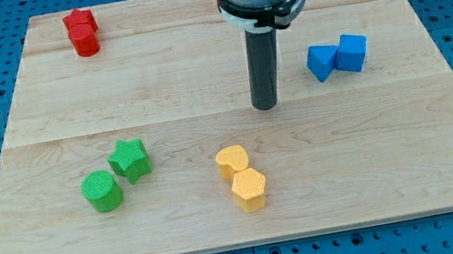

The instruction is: Push the yellow blocks towards the center of the board

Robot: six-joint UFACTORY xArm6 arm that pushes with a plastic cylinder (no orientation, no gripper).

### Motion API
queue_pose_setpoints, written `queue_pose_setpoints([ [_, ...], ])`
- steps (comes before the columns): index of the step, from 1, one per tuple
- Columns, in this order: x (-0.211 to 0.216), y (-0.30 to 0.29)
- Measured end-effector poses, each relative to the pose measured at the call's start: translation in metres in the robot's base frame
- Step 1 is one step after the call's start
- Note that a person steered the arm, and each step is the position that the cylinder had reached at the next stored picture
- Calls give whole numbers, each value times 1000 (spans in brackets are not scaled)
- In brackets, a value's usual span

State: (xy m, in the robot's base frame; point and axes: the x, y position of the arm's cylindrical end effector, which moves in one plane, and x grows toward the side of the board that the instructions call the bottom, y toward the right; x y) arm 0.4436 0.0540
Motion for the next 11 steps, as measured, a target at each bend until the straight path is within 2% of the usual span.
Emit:
queue_pose_setpoints([
  [1,22,41],
  [2,78,68],
  [3,153,51],
  [4,165,4],
  [5,147,-50],
  [6,112,-68],
  [7,97,-68],
  [10,95,-35],
  [11,74,-40],
])
